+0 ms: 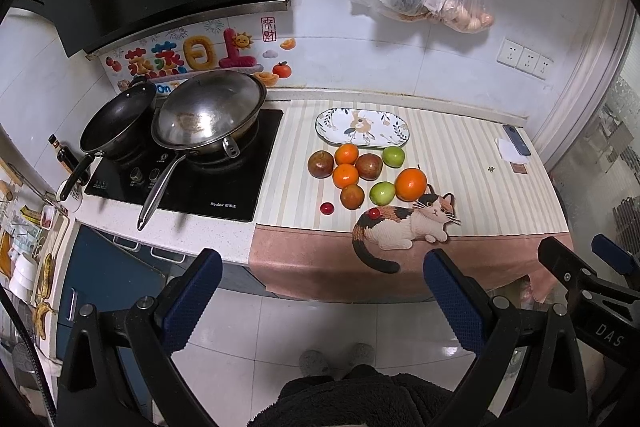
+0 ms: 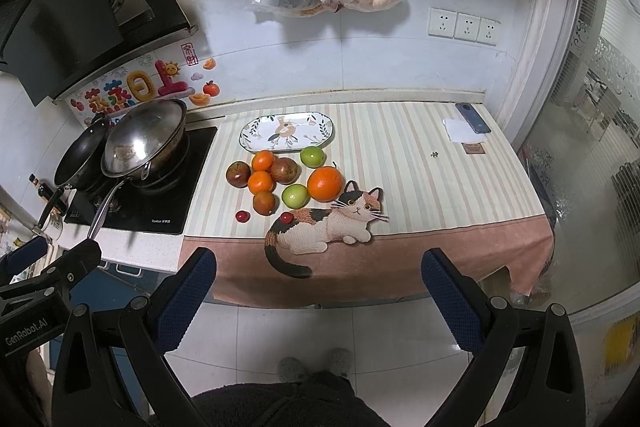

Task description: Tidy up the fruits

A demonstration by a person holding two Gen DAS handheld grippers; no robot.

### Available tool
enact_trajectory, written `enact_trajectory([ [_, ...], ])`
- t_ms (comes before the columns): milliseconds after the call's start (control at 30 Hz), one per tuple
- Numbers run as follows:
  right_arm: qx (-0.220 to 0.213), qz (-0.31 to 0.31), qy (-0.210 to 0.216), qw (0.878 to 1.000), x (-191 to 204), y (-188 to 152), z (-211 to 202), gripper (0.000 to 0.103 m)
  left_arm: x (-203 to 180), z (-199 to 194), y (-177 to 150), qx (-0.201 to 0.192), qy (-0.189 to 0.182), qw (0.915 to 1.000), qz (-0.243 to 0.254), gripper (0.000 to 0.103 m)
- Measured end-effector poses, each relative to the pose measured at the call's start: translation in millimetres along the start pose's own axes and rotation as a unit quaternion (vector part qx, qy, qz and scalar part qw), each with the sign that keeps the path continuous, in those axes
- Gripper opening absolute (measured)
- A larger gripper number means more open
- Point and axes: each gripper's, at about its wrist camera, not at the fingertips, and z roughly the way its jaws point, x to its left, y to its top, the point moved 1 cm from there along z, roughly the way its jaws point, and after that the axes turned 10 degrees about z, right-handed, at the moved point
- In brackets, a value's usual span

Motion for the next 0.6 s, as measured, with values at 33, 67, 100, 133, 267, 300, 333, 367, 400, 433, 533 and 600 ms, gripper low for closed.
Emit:
enact_trajectory([
  [33, 0.000, 0.000, 0.000, 1.000, 0.2, -0.1, -0.1, 0.103, -0.2, 0.0, 0.1, 0.000, 0.000, 1.0000, 0.000, 0.103],
  [67, 0.000, 0.000, 0.000, 1.000, 0.4, -0.1, -0.2, 0.103, -0.1, 0.1, 0.2, 0.000, 0.000, 1.0000, 0.000, 0.103],
  [100, 0.000, 0.000, 0.000, 1.000, 0.5, -0.1, -0.3, 0.103, -0.2, 0.0, 0.1, 0.000, 0.000, 1.0000, -0.001, 0.103],
  [133, -0.001, 0.000, 0.000, 1.000, 0.7, -0.2, -0.4, 0.103, -0.6, -0.1, -0.1, 0.000, 0.001, 1.0000, -0.001, 0.103],
  [267, -0.001, 0.000, 0.000, 1.000, -0.5, -0.4, 1.0, 0.103, 0.6, -0.2, 0.6, 0.000, 0.000, 1.0000, -0.001, 0.103],
  [300, -0.001, 0.000, 0.001, 1.000, -0.5, -0.4, 1.1, 0.103, 0.7, -0.3, 0.6, 0.000, 0.000, 1.0000, -0.001, 0.103],
  [333, -0.001, 0.000, 0.001, 1.000, -0.3, -0.4, 1.3, 0.103, -0.5, -0.4, 0.4, 0.000, -0.001, 1.0000, -0.001, 0.103],
  [367, -0.001, 0.000, 0.001, 1.000, -0.1, -0.5, 1.3, 0.103, 0.5, -0.4, 0.2, 0.000, 0.000, 1.0000, -0.001, 0.103],
  [400, -0.001, 0.000, 0.001, 1.000, -0.2, -0.6, 1.5, 0.103, 0.6, -0.4, 0.0, 0.000, 0.000, 1.0000, -0.001, 0.103],
  [433, -0.001, 0.000, 0.001, 1.000, 0.0, -0.6, 1.6, 0.103, 0.4, -0.4, -0.1, -0.001, -0.001, 1.0000, -0.001, 0.103],
  [533, -0.001, 0.001, 0.001, 1.000, 0.4, -1.0, 1.8, 0.103, 0.2, -0.3, -0.4, -0.001, -0.001, 1.0000, -0.001, 0.103],
  [600, -0.002, 0.001, 0.002, 1.000, 0.2, -1.0, 1.3, 0.103, 0.4, -0.1, -0.5, -0.001, -0.001, 1.0000, -0.001, 0.103],
])
